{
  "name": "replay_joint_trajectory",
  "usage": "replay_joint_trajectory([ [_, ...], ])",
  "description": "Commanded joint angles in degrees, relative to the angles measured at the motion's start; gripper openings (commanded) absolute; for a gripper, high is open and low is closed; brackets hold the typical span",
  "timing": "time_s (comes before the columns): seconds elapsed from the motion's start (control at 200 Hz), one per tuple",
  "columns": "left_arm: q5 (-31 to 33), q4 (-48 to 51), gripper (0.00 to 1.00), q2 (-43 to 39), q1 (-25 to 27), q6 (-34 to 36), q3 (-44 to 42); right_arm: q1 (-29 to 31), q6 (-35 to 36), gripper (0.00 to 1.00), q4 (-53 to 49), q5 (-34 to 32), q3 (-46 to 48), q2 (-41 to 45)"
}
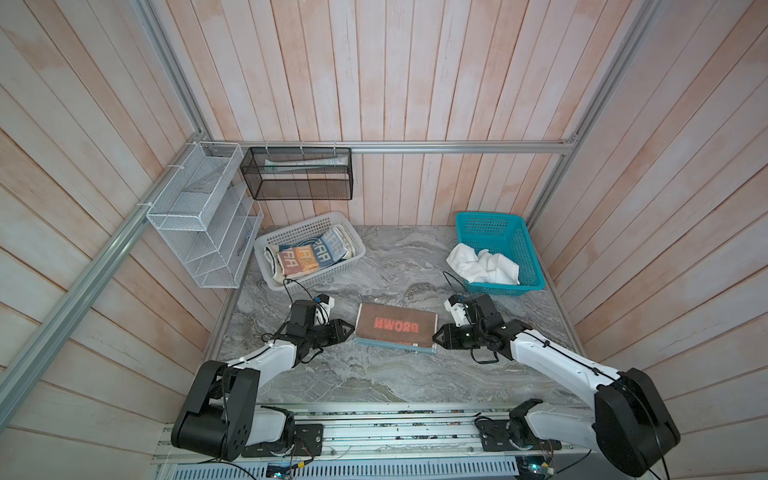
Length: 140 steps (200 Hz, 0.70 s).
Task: Fold and stack the towels
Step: 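Fold the far edge over toward the near edge with both grippers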
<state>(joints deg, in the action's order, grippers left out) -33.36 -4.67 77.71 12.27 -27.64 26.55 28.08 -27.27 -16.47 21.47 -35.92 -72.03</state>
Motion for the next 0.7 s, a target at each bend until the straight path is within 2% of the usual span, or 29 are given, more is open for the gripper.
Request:
replay_joint_trajectory([
  [0.0,-2.53,0.98,0.44,2.33,-0.19,0.87,2.72,-0.08,-2.28,0.41,1.09,2.47,-1.78,-4.62],
  [0.13,-5.59,0.63,0.46,7.11,-0.07,1.08,5.37,0.35,-0.39,0.44,-1.09,4.15,-5.20,-10.49],
  [0.22,-7.13,-1.84,0.46,9.26,-0.06,0.32,5.73,0.84,0.27,0.34,-2.08,2.39,-5.61,-11.70],
  [0.295,-7.49,-3.57,0.42,10.64,-0.13,-0.66,5.66,0.84,0.27,0.24,-2.31,0.97,-5.08,-11.43],
  [0.4,-8.29,-5.52,0.37,11.31,-0.12,-1.70,4.86,0.83,1.10,0.19,-3.43,-0.07,-5.92,-11.64],
  [0.44,-8.22,-5.49,0.31,11.05,-0.07,-1.97,4.82,0.80,1.38,0.15,-3.72,-0.20,-6.37,-11.68],
  [0.545,-7.92,-4.02,0.00,9.30,-0.09,-2.36,5.02,0.77,1.94,0.07,-4.46,-0.70,-7.52,-11.42],
  [0.605,-7.48,-2.15,0.00,7.50,-0.14,-2.00,5.50,0.84,2.06,0.00,-5.18,-0.95,-8.23,-10.82],
  [0.695,-6.82,0.97,0.00,4.68,-0.09,-1.06,6.17,0.84,2.18,0.00,-6.10,-0.61,-8.72,-9.28],
])
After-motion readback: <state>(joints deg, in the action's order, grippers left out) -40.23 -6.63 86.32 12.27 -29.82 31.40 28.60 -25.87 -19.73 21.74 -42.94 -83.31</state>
